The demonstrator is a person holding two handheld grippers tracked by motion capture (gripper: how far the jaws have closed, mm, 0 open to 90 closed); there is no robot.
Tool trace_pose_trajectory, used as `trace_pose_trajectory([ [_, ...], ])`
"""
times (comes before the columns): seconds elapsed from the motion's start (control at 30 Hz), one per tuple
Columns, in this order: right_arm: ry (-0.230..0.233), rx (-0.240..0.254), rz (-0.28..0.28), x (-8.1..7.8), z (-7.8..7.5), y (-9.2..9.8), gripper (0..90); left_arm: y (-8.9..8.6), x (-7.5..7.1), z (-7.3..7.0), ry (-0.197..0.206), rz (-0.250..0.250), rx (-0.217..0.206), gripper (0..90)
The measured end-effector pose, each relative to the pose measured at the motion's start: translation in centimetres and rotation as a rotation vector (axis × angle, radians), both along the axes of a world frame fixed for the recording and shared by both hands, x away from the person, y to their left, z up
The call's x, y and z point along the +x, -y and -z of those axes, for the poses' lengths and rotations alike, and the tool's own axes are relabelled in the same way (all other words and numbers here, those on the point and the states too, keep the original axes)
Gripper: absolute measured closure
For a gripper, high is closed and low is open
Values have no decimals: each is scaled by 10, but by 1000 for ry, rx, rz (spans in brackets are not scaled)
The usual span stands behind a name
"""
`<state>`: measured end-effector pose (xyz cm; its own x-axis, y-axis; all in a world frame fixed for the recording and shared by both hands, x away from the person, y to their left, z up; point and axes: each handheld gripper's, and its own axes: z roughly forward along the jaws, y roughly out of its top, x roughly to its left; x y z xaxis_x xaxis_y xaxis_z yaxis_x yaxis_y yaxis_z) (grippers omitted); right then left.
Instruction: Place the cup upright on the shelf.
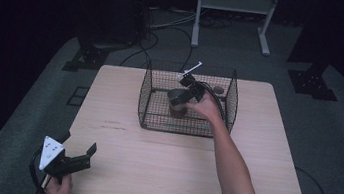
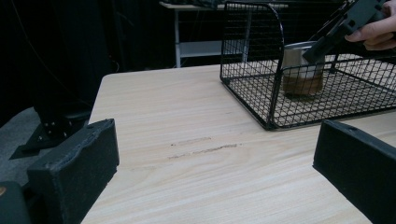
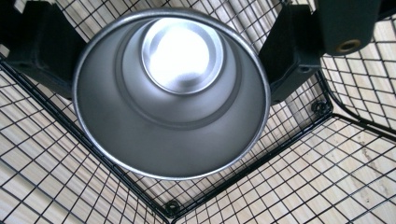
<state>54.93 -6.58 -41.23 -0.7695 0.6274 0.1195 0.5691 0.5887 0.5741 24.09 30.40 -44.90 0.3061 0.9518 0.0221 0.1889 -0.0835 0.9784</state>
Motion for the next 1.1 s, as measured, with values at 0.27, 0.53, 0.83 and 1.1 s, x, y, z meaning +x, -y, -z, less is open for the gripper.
trace_pose_trajectory([
  [0.27,5,-20,-10,-5,-2,3,134,2,2,0,-5,4,-2,0],
  [0.53,0,-36,-11,-6,-1,5,125,2,3,-1,0,8,-5,0],
  [0.83,31,-13,-9,-9,-9,6,92,1,4,0,-3,2,-13,0],
  [1.1,70,45,7,-11,-26,19,90,4,7,0,-7,11,-5,0],
])
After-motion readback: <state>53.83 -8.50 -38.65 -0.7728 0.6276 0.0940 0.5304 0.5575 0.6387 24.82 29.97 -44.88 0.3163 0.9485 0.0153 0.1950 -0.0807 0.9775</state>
